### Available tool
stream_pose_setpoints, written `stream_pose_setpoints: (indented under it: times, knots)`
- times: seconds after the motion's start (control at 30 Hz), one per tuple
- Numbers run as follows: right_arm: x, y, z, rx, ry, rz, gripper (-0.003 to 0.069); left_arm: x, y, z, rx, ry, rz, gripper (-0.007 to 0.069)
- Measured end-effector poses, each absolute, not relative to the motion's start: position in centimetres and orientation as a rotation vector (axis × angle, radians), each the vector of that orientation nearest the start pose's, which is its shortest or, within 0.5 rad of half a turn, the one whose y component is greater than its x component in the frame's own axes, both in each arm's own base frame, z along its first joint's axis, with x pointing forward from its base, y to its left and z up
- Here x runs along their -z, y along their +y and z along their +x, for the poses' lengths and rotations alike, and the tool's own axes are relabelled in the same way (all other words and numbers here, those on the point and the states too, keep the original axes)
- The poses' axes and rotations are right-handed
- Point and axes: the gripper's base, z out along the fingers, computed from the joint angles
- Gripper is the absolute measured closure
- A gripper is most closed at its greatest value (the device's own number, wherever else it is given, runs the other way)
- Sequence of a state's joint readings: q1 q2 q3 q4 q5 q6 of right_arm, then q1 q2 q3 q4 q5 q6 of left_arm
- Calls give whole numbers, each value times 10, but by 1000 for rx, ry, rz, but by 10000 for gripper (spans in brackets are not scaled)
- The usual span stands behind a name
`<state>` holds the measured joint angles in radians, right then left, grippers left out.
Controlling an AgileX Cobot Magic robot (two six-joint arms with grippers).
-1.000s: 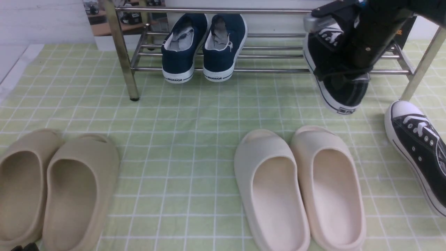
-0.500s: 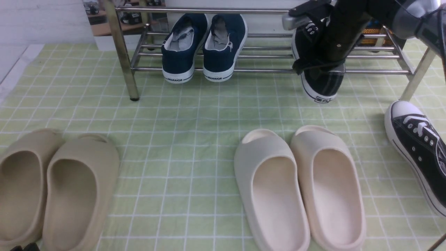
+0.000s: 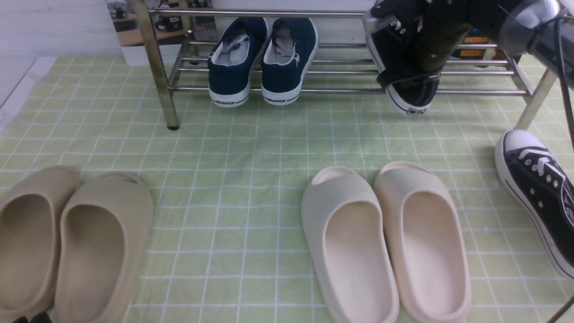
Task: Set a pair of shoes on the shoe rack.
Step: Use the right arm to put a shoe into the shoe rack
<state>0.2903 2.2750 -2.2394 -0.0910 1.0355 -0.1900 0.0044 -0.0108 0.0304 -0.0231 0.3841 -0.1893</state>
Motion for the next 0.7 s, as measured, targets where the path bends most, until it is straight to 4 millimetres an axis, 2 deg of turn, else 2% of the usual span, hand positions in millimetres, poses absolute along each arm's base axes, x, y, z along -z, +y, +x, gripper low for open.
stream_pose_setpoints:
  times: [0.13,0.23,0.3,0.33,0.37,0.4,0.43,0.5,0.57,0.67,0.7]
  knots:
    - [-273,139,493,84,2466,-636,594,-169,-1,52,149,1880,-197,439]
    - [-275,140,494,83,2447,-632,543,-169,-1,52,149,1880,-197,439]
    - [-279,140,493,82,2440,-630,488,-169,-1,52,149,1880,-197,439]
    - [-281,139,491,81,2455,-631,431,-169,-1,52,149,1880,-197,439]
    - [-281,139,490,80,2459,-631,422,-169,-1,52,149,1880,-197,439]
    - [-286,138,485,71,2484,-631,362,-169,-1,52,149,1880,-197,438]
    - [-288,138,484,68,2491,-631,345,-169,-1,52,149,1880,-197,438]
    - [-302,135,471,47,2539,-633,260,-169,-1,52,149,1880,-197,437]
    - [-324,131,458,44,2546,-622,207,-169,-1,52,149,1880,-197,437]
    - [-351,125,438,30,2527,-564,179,-169,-1,52,149,1880,-197,437]
    - [-353,125,437,29,2527,-559,178,-169,-1,52,149,1880,-197,437]
